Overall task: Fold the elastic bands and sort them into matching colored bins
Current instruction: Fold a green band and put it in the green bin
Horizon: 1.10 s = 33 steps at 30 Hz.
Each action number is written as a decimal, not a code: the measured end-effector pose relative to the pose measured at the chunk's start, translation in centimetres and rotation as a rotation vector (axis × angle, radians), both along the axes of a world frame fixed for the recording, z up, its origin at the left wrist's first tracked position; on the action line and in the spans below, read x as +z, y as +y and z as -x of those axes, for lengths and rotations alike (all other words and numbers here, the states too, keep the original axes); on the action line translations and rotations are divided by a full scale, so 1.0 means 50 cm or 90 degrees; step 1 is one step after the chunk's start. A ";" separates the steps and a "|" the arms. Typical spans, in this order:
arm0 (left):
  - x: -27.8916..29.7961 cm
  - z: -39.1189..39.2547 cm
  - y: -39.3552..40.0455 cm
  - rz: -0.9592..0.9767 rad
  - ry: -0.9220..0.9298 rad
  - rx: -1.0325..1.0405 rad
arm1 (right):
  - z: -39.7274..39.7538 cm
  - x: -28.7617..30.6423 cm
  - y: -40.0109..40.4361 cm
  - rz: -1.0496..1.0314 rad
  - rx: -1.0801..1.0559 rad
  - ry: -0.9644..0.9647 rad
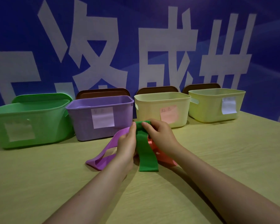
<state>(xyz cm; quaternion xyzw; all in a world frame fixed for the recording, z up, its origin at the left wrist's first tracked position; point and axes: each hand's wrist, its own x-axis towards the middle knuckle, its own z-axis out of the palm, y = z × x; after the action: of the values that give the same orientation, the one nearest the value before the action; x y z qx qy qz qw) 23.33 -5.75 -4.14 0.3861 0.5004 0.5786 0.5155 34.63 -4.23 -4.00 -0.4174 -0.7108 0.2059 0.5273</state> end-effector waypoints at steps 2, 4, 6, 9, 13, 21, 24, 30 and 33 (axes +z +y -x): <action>0.000 -0.002 0.001 0.017 -0.013 -0.003 | 0.004 -0.001 0.000 0.015 0.006 0.039; 0.000 -0.005 0.003 0.016 -0.011 -0.006 | 0.005 -0.002 0.000 0.023 0.005 0.059; 0.001 -0.007 0.002 0.014 -0.004 -0.007 | 0.004 -0.002 0.001 0.036 0.002 0.065; 0.006 -0.005 -0.002 -0.006 0.027 0.001 | 0.000 -0.002 0.008 0.032 -0.008 0.045; 0.025 -0.003 -0.011 -0.067 0.103 0.014 | -0.013 -0.009 0.022 -0.012 -0.046 0.007; 0.022 -0.027 -0.012 -0.084 0.165 0.009 | -0.047 -0.010 0.042 0.007 -0.130 0.021; 0.022 -0.020 -0.017 -0.047 0.089 0.004 | -0.042 -0.013 0.030 -0.131 -0.150 -0.110; 0.024 0.010 -0.020 0.034 0.009 -0.007 | -0.029 0.001 0.006 -0.169 -0.050 -0.239; 0.016 0.024 -0.011 0.050 0.008 -0.016 | -0.028 0.009 -0.004 -0.124 0.028 -0.282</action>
<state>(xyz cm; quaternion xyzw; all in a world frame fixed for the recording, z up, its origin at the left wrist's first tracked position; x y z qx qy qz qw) 22.11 -6.32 -3.34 0.3750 0.5210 0.5495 0.5347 36.01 -4.42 -3.54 -0.3841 -0.8344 0.0512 0.3918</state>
